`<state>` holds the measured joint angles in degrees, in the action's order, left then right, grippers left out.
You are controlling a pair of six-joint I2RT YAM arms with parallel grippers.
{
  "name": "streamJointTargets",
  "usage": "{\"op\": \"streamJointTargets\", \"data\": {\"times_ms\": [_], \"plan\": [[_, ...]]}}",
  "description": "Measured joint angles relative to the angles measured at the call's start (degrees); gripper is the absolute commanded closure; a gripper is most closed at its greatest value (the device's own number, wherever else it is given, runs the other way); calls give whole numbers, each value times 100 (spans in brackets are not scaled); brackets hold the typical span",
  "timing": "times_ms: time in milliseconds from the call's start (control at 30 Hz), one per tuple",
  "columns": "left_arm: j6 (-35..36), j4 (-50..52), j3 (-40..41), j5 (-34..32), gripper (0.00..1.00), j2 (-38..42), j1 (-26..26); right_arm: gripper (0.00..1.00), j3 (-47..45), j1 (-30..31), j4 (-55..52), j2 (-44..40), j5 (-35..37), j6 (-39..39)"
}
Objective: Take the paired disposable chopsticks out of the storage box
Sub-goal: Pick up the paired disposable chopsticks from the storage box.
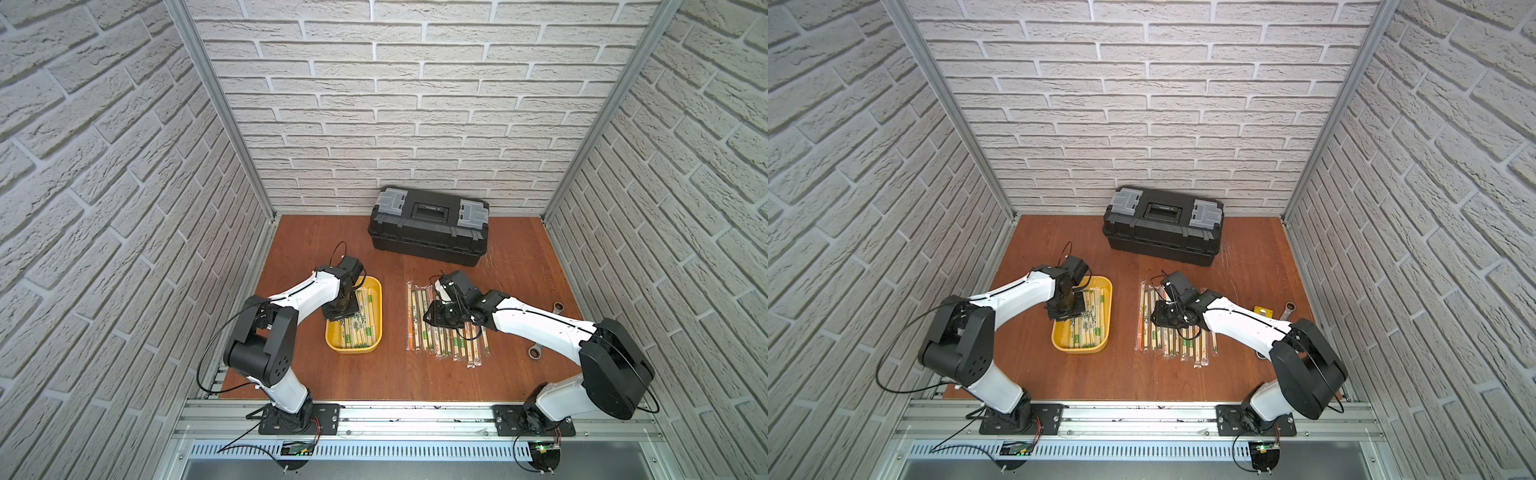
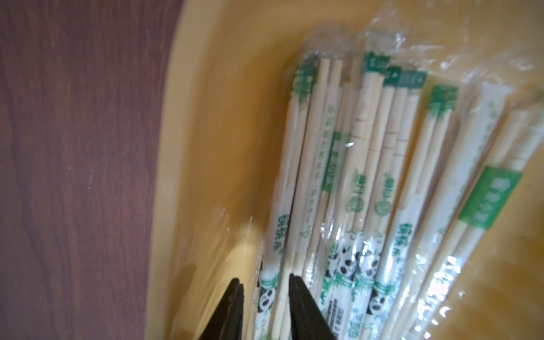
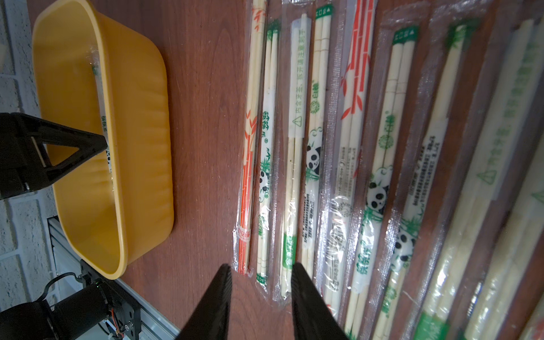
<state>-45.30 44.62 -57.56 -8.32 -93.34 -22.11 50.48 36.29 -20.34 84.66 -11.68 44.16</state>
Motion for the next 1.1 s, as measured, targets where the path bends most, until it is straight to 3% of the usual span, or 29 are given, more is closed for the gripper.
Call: {"op": "streamJointTargets", "data": {"times_ms": [533, 1100], "plan": [[-142, -350, 214, 90, 79, -70, 0, 64, 0, 0, 0, 17, 2, -7], [-136, -313, 216, 87, 98, 44, 26, 64, 0, 0, -4, 22, 2, -15]]}}
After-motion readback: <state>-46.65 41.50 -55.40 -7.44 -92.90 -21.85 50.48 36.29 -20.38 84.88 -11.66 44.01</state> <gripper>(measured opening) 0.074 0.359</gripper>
